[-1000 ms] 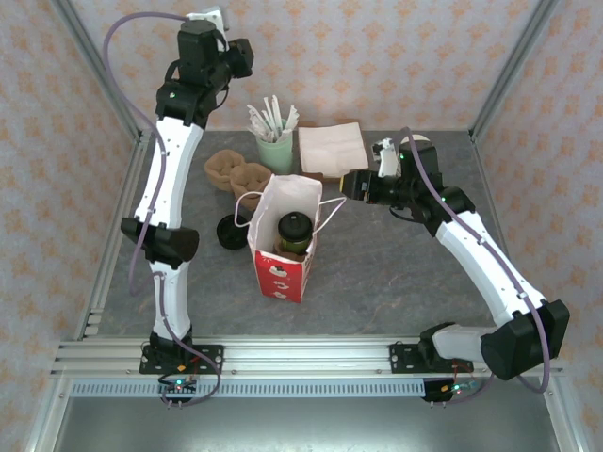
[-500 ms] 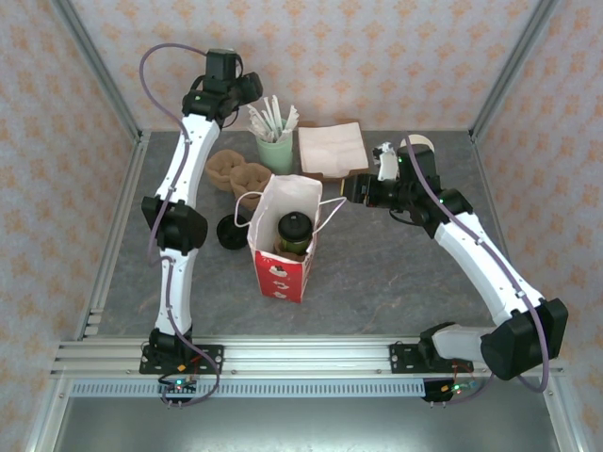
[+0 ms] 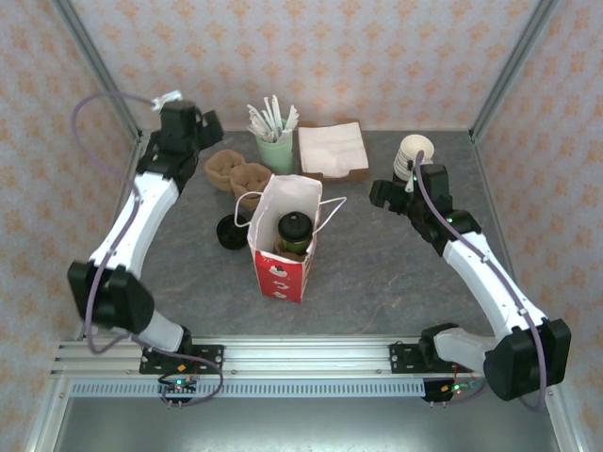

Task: Pack the takeout coffee

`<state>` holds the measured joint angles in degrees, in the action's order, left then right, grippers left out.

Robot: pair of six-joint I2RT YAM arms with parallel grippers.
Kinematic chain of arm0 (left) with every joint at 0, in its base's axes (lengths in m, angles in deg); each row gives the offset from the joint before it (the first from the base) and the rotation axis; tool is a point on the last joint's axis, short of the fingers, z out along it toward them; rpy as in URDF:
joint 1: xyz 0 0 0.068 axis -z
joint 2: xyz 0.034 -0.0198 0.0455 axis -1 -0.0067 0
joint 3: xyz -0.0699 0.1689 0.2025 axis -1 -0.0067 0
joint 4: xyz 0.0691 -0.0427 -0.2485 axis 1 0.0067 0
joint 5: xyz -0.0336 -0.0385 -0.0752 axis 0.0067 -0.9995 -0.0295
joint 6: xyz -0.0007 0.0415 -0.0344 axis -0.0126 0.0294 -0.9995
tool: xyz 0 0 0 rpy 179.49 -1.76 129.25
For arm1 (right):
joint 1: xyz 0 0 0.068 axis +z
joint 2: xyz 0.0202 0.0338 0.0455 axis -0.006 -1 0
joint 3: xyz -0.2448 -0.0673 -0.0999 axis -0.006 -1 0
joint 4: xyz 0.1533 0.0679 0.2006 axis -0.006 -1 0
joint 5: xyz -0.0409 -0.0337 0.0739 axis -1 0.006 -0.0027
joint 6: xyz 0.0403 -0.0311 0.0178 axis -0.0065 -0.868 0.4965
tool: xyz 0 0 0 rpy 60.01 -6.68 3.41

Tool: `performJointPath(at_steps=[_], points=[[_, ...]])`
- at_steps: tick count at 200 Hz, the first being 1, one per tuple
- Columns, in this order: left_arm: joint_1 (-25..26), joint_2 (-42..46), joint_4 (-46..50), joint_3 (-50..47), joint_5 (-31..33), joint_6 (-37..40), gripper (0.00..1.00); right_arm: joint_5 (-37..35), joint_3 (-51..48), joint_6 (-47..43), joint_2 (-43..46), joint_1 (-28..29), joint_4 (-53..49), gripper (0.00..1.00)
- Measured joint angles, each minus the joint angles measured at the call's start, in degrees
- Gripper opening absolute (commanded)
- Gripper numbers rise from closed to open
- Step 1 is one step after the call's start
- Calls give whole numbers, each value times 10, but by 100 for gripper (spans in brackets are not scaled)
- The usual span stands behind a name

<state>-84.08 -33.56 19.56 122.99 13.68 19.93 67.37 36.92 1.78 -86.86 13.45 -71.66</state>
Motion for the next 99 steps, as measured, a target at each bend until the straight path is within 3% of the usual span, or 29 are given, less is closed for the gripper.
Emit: performJointPath(at_steps=[21,45,85,99], points=[[-8,54,-60,-133,39,5,100,-45,-42,1,1,-45,31,99],[-8,48,-97,-242,61,10,100,-80,-74,1,-8,-82,73,99],[-14,18,-108,-282,61,10,100,-74,-101,4,-44,-113,127,100],[-14,19,-120,-280,52,8,100,-52,-100,13,-57,-114,135,95]])
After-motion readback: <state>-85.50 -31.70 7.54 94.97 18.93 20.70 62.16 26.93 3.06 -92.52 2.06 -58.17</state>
